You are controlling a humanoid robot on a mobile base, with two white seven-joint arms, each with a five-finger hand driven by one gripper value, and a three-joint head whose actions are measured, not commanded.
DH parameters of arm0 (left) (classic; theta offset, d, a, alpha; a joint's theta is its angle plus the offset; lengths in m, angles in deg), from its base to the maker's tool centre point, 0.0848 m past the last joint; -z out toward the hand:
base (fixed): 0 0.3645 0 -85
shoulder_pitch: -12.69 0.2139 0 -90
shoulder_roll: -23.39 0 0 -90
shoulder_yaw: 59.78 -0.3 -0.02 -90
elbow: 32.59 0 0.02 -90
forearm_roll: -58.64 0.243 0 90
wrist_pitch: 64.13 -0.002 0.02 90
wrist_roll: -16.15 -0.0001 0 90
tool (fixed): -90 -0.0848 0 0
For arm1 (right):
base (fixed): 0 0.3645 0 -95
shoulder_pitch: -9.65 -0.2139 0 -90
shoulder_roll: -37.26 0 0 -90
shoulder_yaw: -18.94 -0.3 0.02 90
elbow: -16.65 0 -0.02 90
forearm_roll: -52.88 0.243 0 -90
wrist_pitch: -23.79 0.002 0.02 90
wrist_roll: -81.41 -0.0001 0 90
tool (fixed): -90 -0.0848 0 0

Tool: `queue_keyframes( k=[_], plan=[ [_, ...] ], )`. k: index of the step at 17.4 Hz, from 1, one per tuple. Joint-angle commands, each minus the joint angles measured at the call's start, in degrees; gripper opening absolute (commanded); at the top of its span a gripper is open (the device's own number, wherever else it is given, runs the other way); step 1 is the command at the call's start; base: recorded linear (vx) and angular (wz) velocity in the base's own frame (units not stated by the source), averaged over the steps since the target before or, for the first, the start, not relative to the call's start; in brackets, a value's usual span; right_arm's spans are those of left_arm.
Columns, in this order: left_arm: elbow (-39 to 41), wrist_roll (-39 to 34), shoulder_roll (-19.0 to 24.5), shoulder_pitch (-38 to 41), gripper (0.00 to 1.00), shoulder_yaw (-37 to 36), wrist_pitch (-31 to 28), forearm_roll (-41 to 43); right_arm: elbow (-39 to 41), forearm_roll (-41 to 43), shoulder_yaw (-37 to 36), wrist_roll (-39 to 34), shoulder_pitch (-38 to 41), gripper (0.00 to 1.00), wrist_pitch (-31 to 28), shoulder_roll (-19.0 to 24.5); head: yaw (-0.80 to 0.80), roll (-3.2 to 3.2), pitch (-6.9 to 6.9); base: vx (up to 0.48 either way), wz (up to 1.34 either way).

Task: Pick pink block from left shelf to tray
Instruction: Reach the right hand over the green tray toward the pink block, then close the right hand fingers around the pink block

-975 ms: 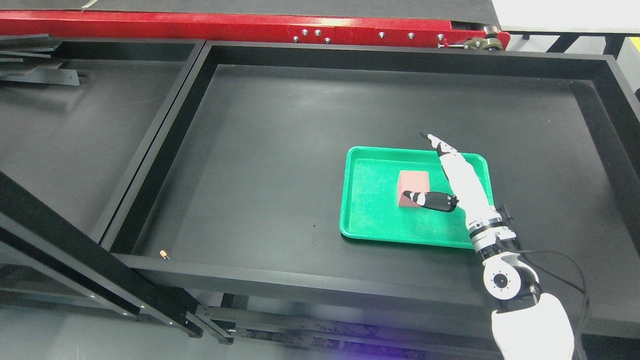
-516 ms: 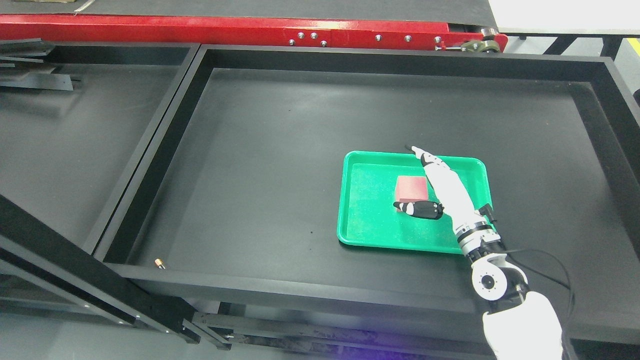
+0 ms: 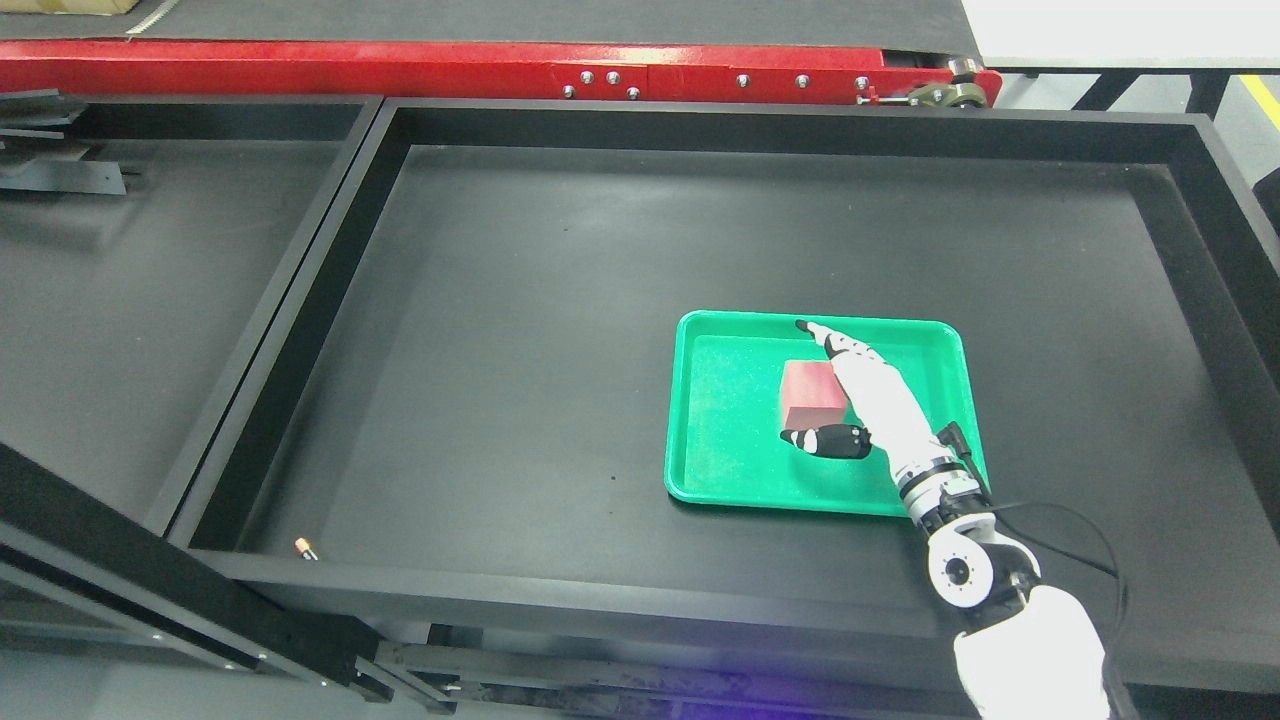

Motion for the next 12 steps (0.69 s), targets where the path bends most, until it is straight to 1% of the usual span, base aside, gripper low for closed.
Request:
queue_keyframes(
  k=[1, 7, 9, 12],
  plan=[
    [1.0, 0.0, 1.0, 1.1, 1.0, 0.0, 0.0, 0.0, -5.0, -1.2, 1.1, 0.0, -0.5, 0.99, -0.6, -1.0, 0.0, 0.0, 0.0, 0.045, -0.06],
    [1.0, 0.0, 1.0, 1.1, 1.0, 0.0, 0.0, 0.0, -5.1, -1.6, 1.1, 0.1, -0.3, 0.98, -0.6, -1.0, 0.0, 0.0, 0.0, 0.052, -0.06],
    [1.0, 0.0, 1.0, 1.1, 1.0, 0.0, 0.0, 0.0, -5.1, -1.7, 1.1, 0.5, 0.1, 0.9, -0.6, -1.0, 0.0, 0.0, 0.0, 0.04, -0.03],
    [1.0, 0.0, 1.0, 1.1, 1.0, 0.0, 0.0, 0.0, -5.0, -1.8, 1.1, 0.8, 0.2, 0.74, -0.6, -1.0, 0.0, 0.0, 0.0, 0.027, -0.01]
  ],
)
